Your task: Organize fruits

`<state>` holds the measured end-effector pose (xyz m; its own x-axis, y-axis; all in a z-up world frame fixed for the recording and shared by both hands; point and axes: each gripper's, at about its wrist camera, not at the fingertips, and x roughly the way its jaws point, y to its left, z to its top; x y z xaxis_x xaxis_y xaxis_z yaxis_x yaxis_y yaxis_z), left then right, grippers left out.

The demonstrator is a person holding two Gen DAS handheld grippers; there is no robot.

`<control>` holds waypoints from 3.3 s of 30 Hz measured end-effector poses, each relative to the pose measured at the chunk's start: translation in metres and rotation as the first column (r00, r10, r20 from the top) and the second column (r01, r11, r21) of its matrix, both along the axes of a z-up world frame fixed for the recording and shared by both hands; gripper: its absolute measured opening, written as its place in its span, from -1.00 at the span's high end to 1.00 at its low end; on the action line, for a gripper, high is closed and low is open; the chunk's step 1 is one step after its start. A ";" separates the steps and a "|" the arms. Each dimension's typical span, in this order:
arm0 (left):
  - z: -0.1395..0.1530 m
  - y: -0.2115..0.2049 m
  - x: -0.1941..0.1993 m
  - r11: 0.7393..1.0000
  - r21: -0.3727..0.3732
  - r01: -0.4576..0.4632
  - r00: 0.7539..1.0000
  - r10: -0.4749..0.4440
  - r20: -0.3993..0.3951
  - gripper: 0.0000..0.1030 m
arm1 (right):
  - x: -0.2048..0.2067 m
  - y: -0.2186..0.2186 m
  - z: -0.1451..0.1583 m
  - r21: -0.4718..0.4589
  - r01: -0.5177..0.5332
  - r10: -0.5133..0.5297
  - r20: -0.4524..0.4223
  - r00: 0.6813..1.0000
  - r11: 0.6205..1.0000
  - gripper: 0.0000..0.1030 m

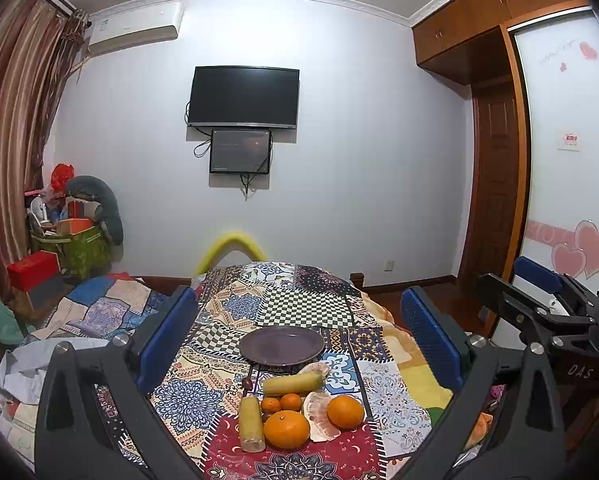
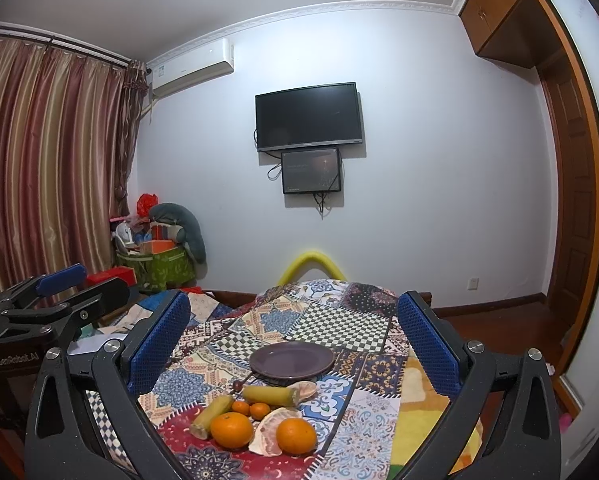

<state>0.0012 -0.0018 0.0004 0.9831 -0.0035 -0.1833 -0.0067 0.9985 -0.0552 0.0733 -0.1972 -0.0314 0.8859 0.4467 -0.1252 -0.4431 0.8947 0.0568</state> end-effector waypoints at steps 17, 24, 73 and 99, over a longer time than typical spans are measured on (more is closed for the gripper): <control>0.002 -0.004 0.001 1.000 -0.001 0.005 1.000 -0.005 0.008 -1.00 | -0.001 0.000 0.000 0.002 -0.001 0.001 0.001 1.000 1.000 -1.00; 0.006 -0.002 -0.002 1.000 -0.007 0.005 1.000 -0.005 0.013 -1.00 | -0.002 0.000 0.001 0.001 0.000 0.000 0.003 1.000 1.000 -1.00; -0.057 0.039 0.054 0.999 -0.030 -0.045 0.974 0.038 -0.223 -0.86 | 0.048 0.011 -0.075 -0.135 -0.044 0.010 -0.244 0.970 0.990 -1.00; -0.201 0.026 0.141 0.987 -0.133 0.086 0.768 -0.150 -0.622 -0.25 | 0.116 0.036 -0.178 -0.229 -0.203 0.038 -0.569 0.822 0.952 -0.34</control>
